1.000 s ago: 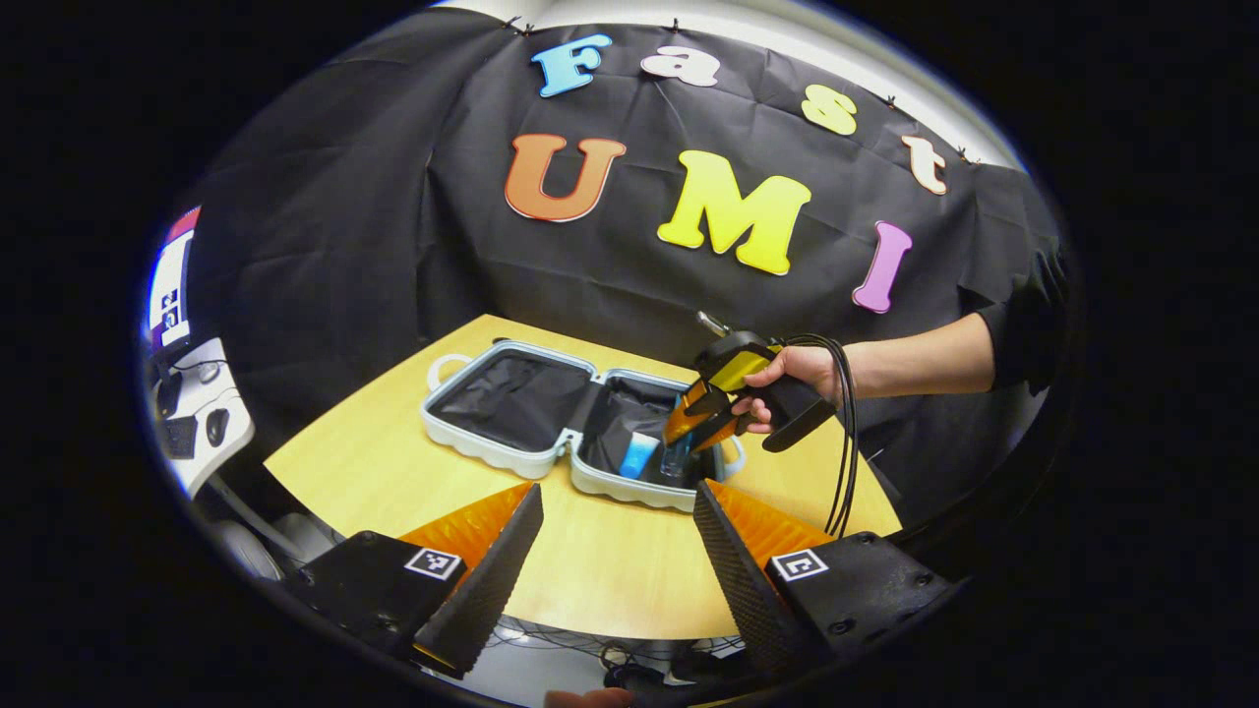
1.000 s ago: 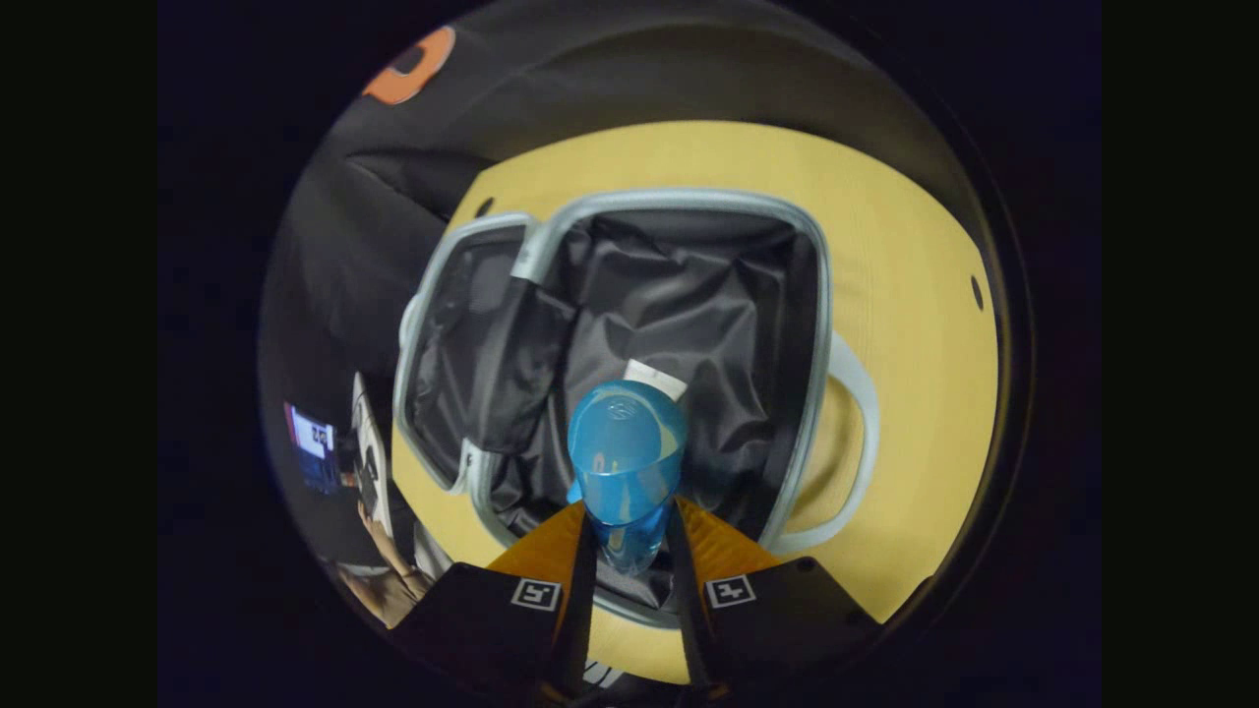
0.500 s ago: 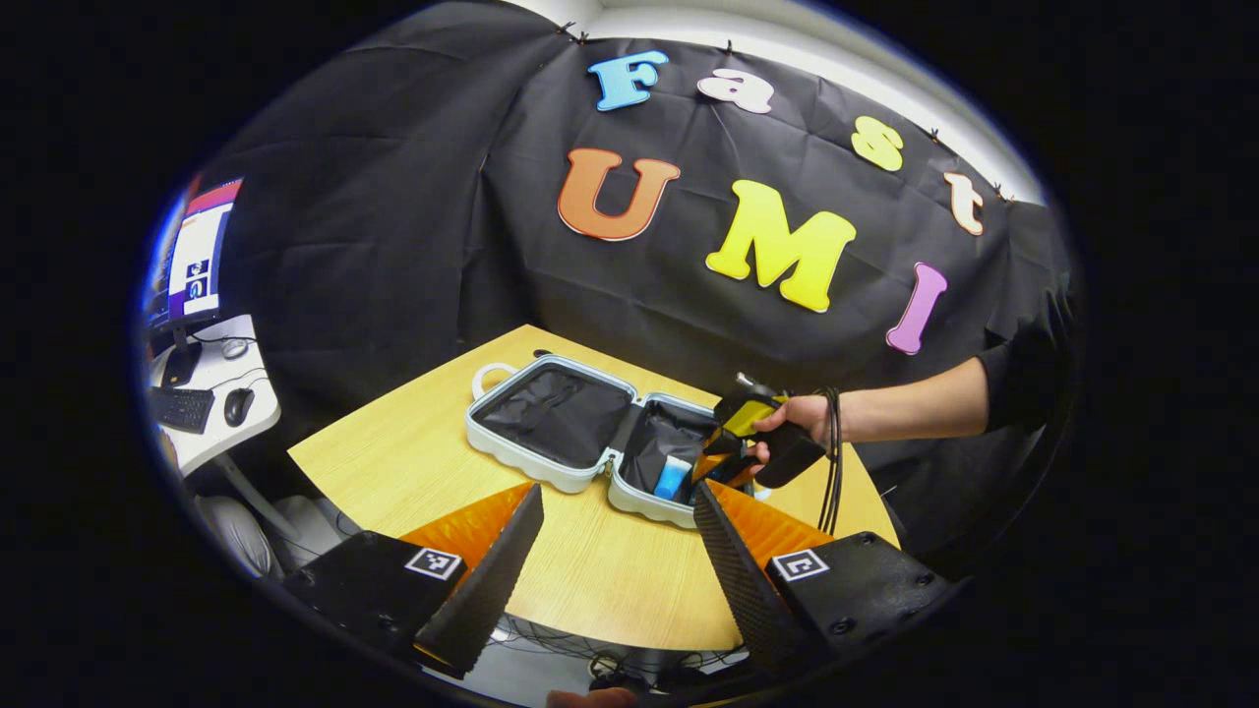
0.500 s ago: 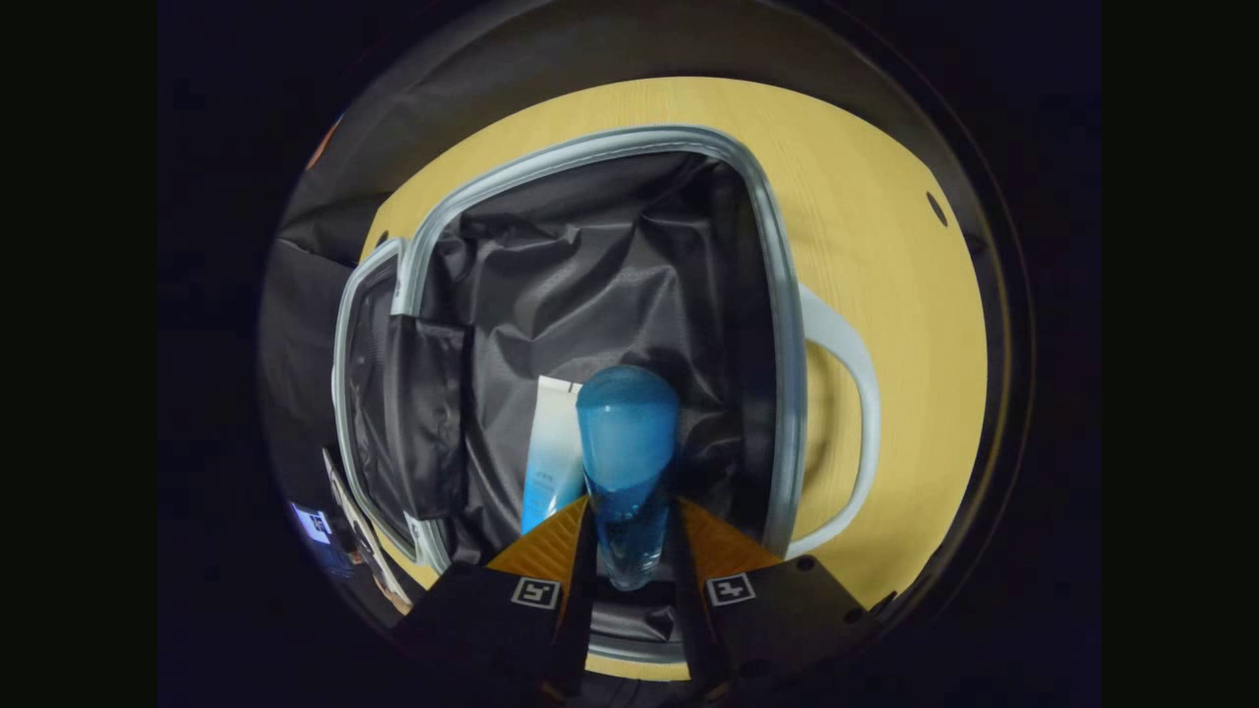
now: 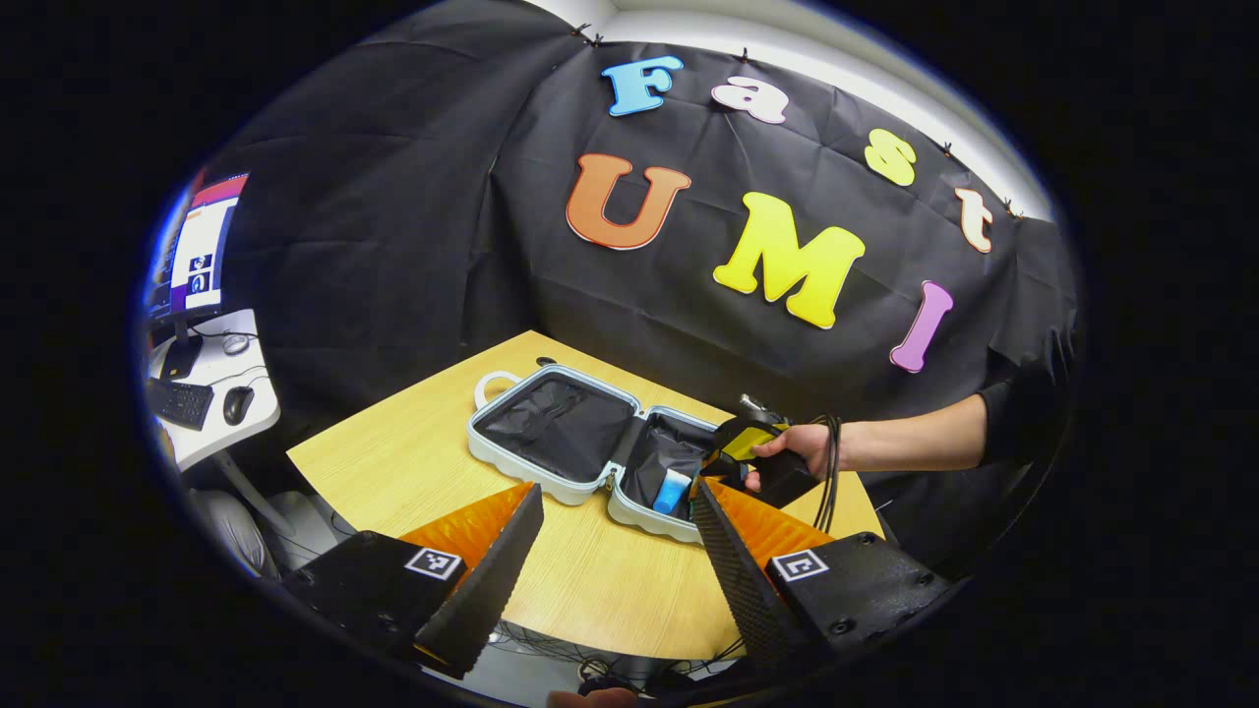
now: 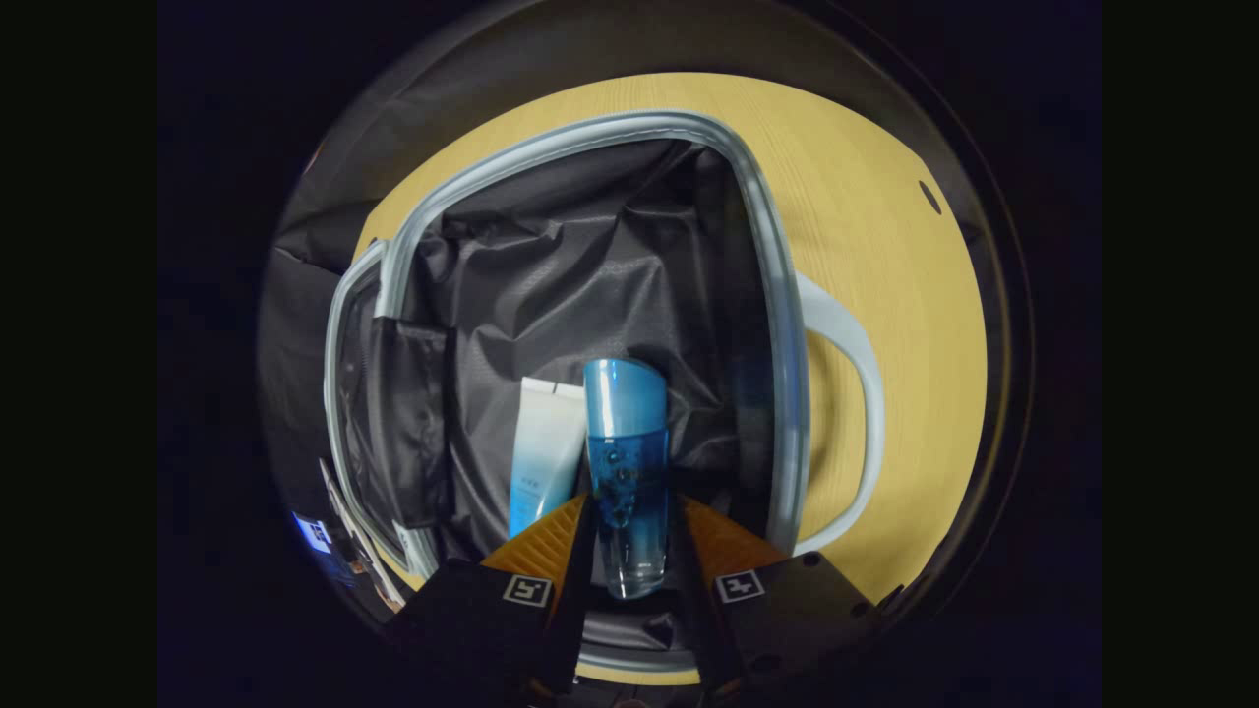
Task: First open the suitcase, pack the skin care products into it, and then close the suitcase.
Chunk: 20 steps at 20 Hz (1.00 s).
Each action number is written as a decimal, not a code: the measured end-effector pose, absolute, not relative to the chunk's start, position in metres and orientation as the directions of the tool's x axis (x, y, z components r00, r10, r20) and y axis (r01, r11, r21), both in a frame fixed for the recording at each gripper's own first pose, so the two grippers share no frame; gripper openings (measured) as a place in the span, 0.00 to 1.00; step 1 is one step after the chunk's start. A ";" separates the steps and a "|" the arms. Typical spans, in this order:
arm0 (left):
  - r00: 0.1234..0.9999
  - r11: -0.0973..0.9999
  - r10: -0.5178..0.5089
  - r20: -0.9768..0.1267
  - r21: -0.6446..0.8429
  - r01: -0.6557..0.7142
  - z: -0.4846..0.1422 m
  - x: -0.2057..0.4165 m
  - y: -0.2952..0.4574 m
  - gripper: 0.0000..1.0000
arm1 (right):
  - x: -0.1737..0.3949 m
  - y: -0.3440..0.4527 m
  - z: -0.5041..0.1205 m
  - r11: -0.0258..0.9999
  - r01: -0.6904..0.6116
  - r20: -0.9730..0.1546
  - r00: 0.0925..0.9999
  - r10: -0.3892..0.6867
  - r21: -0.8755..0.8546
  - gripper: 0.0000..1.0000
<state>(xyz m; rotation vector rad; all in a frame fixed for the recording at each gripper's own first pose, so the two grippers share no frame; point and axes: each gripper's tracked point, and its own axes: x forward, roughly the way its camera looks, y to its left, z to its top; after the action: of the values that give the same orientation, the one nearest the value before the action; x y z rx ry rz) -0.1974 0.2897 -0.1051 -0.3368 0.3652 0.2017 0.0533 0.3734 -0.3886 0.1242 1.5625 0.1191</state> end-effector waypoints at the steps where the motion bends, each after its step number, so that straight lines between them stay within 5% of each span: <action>1: 0.916 0.928 0.122 -0.382 -0.284 -0.242 -0.106 -0.193 0.289 0.99 | 0.049 0.373 -0.380 0.985 -0.008 -0.984 0.019 0.175 0.175 0.46; 4: 0.916 0.930 0.094 -0.390 -0.294 -0.220 -0.109 -0.174 0.293 0.98 | 0.046 0.357 -0.342 0.970 -0.078 -0.963 0.123 0.240 0.231 0.60; 10: 0.916 0.938 0.077 -0.394 -0.282 -0.200 -0.128 -0.110 0.350 0.98 | 0.058 0.273 -0.234 0.923 -0.336 -0.710 0.603 0.364 0.187 0.68; 16: 0.890 0.932 0.107 -0.443 -0.266 -0.245 -0.166 -0.028 0.459 0.99 | 0.040 0.198 -0.129 0.913 -0.406 -0.397 0.832 0.387 0.040 0.71; 20: 0.846 0.925 0.089 -0.526 -0.271 -0.266 -0.212 0.028 0.519 0.98 | 0.040 0.162 -0.101 0.938 -0.347 -0.359 0.876 0.322 -0.005 0.71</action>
<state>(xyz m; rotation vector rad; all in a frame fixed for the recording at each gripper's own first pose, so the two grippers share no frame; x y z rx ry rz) 0.0279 0.5192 -0.2121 -0.3446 0.5323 0.1910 0.0398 0.1618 -0.1009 -0.0701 0.3625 0.3489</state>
